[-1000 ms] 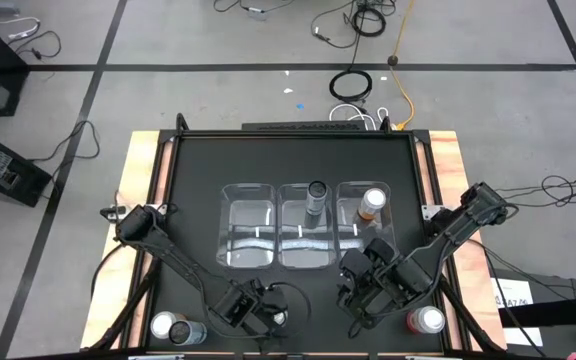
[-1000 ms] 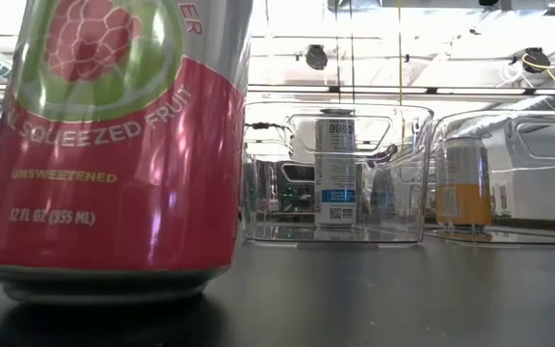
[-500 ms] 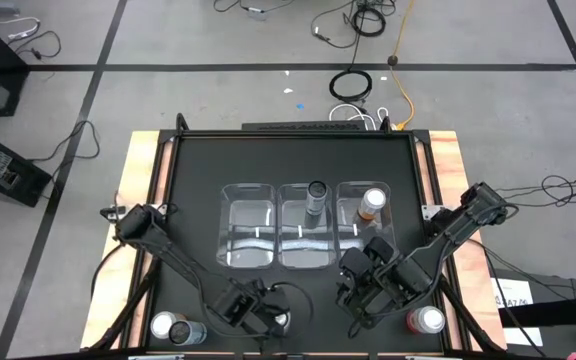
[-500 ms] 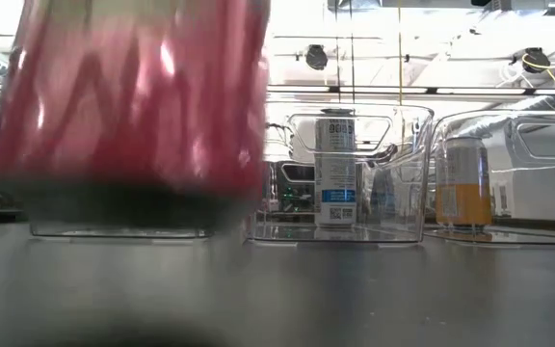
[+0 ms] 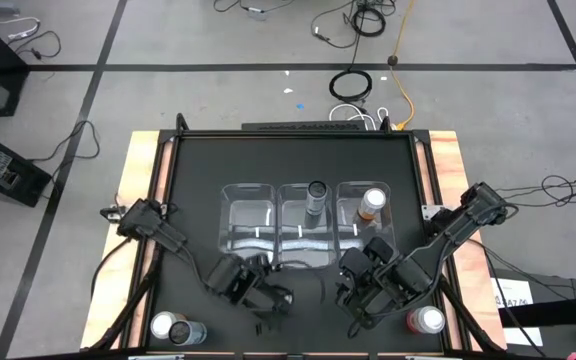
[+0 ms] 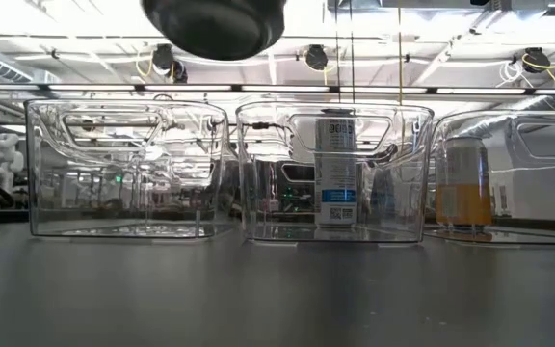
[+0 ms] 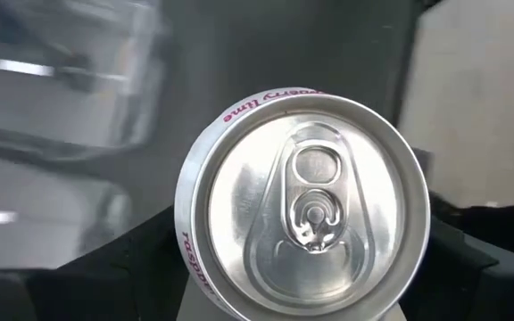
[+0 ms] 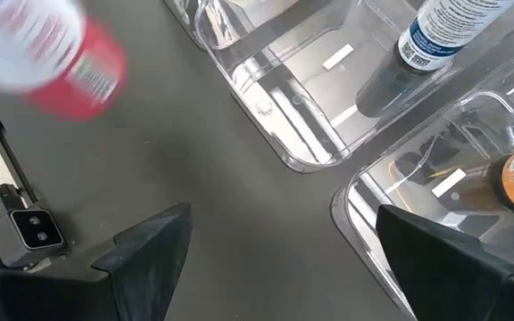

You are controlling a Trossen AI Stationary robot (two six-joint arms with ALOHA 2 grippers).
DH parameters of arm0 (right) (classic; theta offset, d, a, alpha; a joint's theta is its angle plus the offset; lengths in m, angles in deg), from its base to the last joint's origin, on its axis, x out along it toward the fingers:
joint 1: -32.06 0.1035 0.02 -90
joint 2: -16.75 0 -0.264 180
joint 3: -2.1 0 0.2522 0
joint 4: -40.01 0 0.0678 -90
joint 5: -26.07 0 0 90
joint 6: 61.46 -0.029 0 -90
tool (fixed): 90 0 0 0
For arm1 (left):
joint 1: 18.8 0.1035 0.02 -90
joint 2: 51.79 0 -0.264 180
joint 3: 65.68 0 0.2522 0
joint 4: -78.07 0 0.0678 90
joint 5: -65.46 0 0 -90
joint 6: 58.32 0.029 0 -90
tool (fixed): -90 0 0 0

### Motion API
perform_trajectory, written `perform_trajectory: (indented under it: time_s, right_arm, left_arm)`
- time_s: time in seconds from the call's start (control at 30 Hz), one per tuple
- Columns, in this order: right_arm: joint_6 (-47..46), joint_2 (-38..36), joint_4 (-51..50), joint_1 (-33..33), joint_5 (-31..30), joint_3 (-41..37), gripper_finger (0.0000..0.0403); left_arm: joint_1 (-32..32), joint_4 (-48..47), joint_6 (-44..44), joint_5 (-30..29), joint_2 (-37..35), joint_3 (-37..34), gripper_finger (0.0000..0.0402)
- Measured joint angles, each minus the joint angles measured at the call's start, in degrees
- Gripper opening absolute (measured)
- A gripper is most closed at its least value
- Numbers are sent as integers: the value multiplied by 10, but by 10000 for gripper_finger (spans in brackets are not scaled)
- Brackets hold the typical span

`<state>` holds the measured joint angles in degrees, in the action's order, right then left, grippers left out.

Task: Sort soda cans
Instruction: Put the left pink-white soda can into the left transparent bin

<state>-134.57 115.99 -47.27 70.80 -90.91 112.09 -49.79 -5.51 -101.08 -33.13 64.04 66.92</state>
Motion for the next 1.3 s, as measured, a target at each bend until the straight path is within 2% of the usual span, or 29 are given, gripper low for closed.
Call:
perform_trajectory:
  time_s: [0.3, 0.43, 0.6, 0.73, 0.87, 1.0, 1.17, 1.3]
  right_arm:
    - [-8, 0, 0, 0, -2, 0, 348]
    - [-15, 0, 0, -1, -3, 0, 348]
    - [-41, 0, 0, -2, -32, 0, 348]
    - [-66, 0, 0, -5, -49, 0, 348]
    - [-98, 0, 0, -14, -50, 0, 348]
    - [-130, 0, 0, -27, -51, 0, 348]
    - [-161, 0, 5, -44, -64, 0, 348]
    - [-163, 0, 19, -55, -63, 0, 348]
  left_arm:
    - [56, -204, 79, -55, -10, 96, 310]
    - [78, -199, 124, -63, -51, 88, 310]
    - [103, -202, 176, -111, -109, 69, 310]
    - [128, -202, 223, -120, -156, 28, 310]
    - [157, -201, 260, -120, -212, -62, 310]
    - [193, -137, 289, -109, -287, -211, 310]
    - [246, 17, 313, -22, -394, -425, 310]
    - [293, 135, 313, 43, -449, -542, 310]
